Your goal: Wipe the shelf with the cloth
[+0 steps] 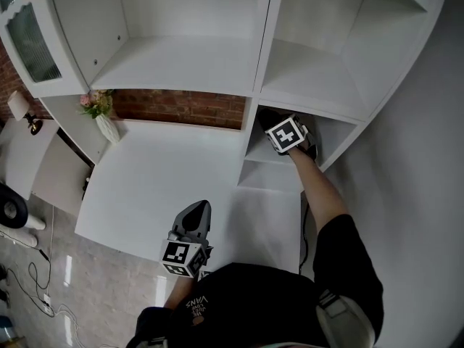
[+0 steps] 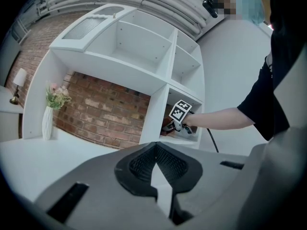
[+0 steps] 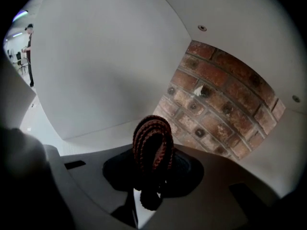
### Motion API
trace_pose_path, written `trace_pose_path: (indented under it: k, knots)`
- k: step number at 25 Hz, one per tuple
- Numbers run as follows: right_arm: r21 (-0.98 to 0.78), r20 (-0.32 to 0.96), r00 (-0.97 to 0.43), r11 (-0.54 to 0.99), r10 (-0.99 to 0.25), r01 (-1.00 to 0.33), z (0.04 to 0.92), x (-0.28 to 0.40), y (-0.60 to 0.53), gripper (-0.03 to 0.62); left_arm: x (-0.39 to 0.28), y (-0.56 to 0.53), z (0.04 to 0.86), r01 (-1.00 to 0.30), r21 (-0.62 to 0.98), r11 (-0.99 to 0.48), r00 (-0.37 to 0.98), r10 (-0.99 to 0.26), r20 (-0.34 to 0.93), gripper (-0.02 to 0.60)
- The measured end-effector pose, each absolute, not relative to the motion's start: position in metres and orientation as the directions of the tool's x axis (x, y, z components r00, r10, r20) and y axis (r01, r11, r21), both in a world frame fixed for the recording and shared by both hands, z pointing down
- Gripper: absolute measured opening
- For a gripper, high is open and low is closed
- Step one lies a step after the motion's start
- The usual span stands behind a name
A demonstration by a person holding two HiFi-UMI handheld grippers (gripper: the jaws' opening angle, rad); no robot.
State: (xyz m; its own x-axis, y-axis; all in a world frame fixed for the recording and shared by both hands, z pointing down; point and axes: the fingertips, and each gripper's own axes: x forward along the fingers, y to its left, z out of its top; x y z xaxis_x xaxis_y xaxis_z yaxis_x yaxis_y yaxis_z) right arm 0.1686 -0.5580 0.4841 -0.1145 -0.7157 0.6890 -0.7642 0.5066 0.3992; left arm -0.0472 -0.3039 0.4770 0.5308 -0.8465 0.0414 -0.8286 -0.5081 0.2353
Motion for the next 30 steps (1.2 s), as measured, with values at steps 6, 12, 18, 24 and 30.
trace_pose_path:
  k: [6,12,18,24,30]
  knots:
    - [0.560,0.690,0.072,0.468,-0.720,-0.684,0.478,0.204,-0.554,0.087,-0.046,-0.304,0.477,-0.809,0.241,-0.536,0.558,-0.829,0.028,0.008]
    - [0.735,0.662,0.382,0.459,-0.645,-0.498,0.483,0.253,-0.536,0.089,-0.050,-0.302,0.477,-0.773,0.246,-0.585,0.607,-0.794,0.017,0.008]
    - [0.809,0.587,0.560,0.454,-0.584,-0.374,0.492,0.282,-0.518,0.087,-0.067,-0.309,0.479,-0.759,0.246,-0.603,0.624,-0.782,0.008,0.008]
    - [0.804,0.588,0.514,0.381,-0.624,-0.456,0.477,0.277,-0.520,0.089,-0.072,-0.312,0.478,-0.751,0.247,-0.613,0.634,-0.773,0.010,0.008]
    - [0.755,0.552,0.336,0.286,-0.763,-0.590,0.445,0.244,-0.522,0.089,-0.071,-0.311,0.476,-0.757,0.245,-0.606,0.629,-0.778,0.018,0.008]
